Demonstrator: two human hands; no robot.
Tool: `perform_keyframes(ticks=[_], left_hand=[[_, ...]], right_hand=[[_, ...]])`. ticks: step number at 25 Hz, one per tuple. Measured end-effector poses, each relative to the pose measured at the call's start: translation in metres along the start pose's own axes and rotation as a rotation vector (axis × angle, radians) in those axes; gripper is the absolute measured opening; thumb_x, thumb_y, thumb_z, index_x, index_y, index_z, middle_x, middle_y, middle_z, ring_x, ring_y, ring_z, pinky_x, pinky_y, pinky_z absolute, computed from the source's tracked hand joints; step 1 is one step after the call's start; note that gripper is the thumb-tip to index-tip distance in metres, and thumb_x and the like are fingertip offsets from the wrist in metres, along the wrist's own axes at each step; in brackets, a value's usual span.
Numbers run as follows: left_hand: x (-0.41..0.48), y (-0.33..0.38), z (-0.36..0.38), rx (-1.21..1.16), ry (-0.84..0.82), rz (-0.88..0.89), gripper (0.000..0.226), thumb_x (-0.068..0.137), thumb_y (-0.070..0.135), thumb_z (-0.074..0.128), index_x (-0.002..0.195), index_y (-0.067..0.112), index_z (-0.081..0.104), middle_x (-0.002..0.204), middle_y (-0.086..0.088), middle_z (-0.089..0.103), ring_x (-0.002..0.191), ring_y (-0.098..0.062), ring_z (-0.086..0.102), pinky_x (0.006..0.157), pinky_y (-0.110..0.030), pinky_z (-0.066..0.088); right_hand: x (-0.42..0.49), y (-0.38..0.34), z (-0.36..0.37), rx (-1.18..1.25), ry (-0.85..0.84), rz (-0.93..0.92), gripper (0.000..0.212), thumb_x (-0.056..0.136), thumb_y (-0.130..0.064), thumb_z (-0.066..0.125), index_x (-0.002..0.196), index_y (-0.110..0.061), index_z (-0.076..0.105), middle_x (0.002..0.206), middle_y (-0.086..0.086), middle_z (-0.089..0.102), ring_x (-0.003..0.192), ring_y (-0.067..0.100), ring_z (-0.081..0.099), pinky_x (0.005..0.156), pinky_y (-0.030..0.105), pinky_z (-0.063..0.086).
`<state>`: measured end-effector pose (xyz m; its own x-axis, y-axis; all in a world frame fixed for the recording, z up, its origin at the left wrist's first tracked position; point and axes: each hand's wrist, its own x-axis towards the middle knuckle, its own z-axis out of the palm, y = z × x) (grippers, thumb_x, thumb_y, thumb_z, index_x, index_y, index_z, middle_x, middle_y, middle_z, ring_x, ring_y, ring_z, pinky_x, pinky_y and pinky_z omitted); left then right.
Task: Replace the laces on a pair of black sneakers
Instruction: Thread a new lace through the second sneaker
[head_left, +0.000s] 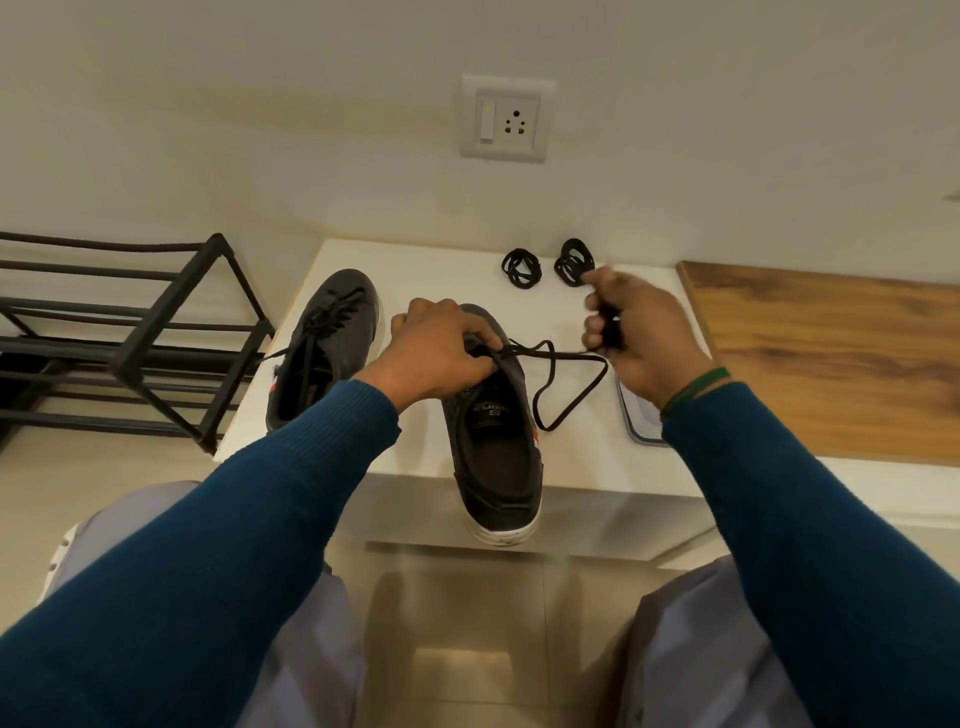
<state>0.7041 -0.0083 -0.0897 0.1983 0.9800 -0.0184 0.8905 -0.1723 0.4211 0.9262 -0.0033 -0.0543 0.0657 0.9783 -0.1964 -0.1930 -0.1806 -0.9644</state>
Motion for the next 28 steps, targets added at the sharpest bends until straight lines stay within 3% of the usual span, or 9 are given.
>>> perform_keyframes(ticks=[2,4,8,10,12,16,19,23,28], left_hand=[[-0.001,-0.001,0.002,-0.029,-0.021,-0.02,0.022,0.084,0.048,0.067,0.105,0.052,0.067,0.111,0.01,0.052,0.123,-0.026,0.039,0.098,-0.041,0.032],[-0.001,-0.001,0.002,-0.073,-0.027,-0.021,0.023,0.083,0.044,0.069,0.105,0.05,0.068,0.108,0.011,0.052,0.121,-0.025,0.041,0.099,-0.041,0.039],[-0.002,-0.003,0.0,-0.296,-0.021,0.035,0.031,0.082,0.025,0.075,0.108,0.041,0.072,0.099,0.022,0.055,0.105,-0.012,0.057,0.084,-0.019,0.046],[-0.002,-0.003,0.0,-0.274,-0.019,0.037,0.035,0.084,0.018,0.073,0.113,0.038,0.072,0.106,0.015,0.056,0.101,-0.01,0.056,0.088,-0.022,0.046],[-0.003,-0.003,-0.001,-0.18,0.005,0.046,0.034,0.086,0.019,0.069,0.115,0.036,0.072,0.113,0.008,0.059,0.101,-0.011,0.056,0.091,-0.026,0.047],[-0.002,-0.007,-0.005,-0.142,0.017,0.057,0.029,0.089,0.02,0.065,0.113,0.033,0.074,0.121,0.003,0.063,0.108,-0.015,0.059,0.098,-0.031,0.048],[-0.001,-0.009,-0.004,-0.154,0.004,0.049,0.028,0.09,0.021,0.064,0.113,0.033,0.074,0.118,0.004,0.06,0.107,-0.015,0.057,0.094,-0.027,0.045],[0.001,-0.011,-0.002,-0.203,0.013,0.038,0.026,0.091,0.022,0.065,0.112,0.034,0.074,0.117,0.005,0.062,0.099,-0.009,0.053,0.088,-0.022,0.04],[0.001,-0.012,-0.002,-0.194,0.015,0.06,0.026,0.092,0.022,0.064,0.114,0.031,0.074,0.12,0.004,0.064,0.101,-0.01,0.056,0.088,-0.023,0.041]], right_hand=[[-0.003,0.021,0.014,-0.879,-0.154,-0.011,0.012,0.096,-0.026,0.064,0.098,-0.015,0.069,0.084,0.002,0.061,0.066,0.009,0.053,0.058,0.021,0.042],[-0.005,0.032,0.025,-1.307,-0.283,-0.101,0.01,0.093,-0.026,0.069,0.088,-0.018,0.07,0.077,0.001,0.061,0.07,0.013,0.054,0.056,0.022,0.04],[-0.008,0.017,0.024,-0.903,-0.199,-0.118,0.012,0.094,-0.022,0.067,0.091,-0.012,0.074,0.082,0.007,0.067,0.076,0.017,0.056,0.063,0.028,0.047],[-0.012,0.019,0.024,-0.739,-0.137,-0.058,0.014,0.095,-0.019,0.066,0.099,-0.008,0.073,0.091,0.013,0.069,0.08,0.02,0.061,0.069,0.034,0.058],[-0.019,0.028,0.028,-0.704,-0.132,0.045,0.015,0.097,-0.018,0.063,0.103,-0.005,0.069,0.089,0.015,0.067,0.07,0.021,0.067,0.061,0.033,0.06],[-0.031,0.047,0.038,-0.847,-0.273,0.374,0.014,0.102,-0.018,0.054,0.106,-0.007,0.062,0.088,0.013,0.07,0.063,0.023,0.073,0.058,0.032,0.061],[-0.026,0.061,0.036,-1.137,-0.224,0.203,0.021,0.103,-0.026,0.051,0.109,-0.009,0.061,0.093,0.009,0.068,0.081,0.022,0.07,0.076,0.034,0.06],[-0.018,0.058,0.031,-1.277,-0.264,0.078,0.043,0.103,-0.04,0.047,0.075,-0.011,0.06,0.066,0.003,0.056,0.058,0.014,0.05,0.054,0.027,0.04],[-0.003,0.055,0.028,-1.445,-0.136,-0.023,0.037,0.094,-0.04,0.062,0.078,-0.007,0.067,0.077,0.007,0.066,0.067,0.016,0.06,0.06,0.03,0.05]])
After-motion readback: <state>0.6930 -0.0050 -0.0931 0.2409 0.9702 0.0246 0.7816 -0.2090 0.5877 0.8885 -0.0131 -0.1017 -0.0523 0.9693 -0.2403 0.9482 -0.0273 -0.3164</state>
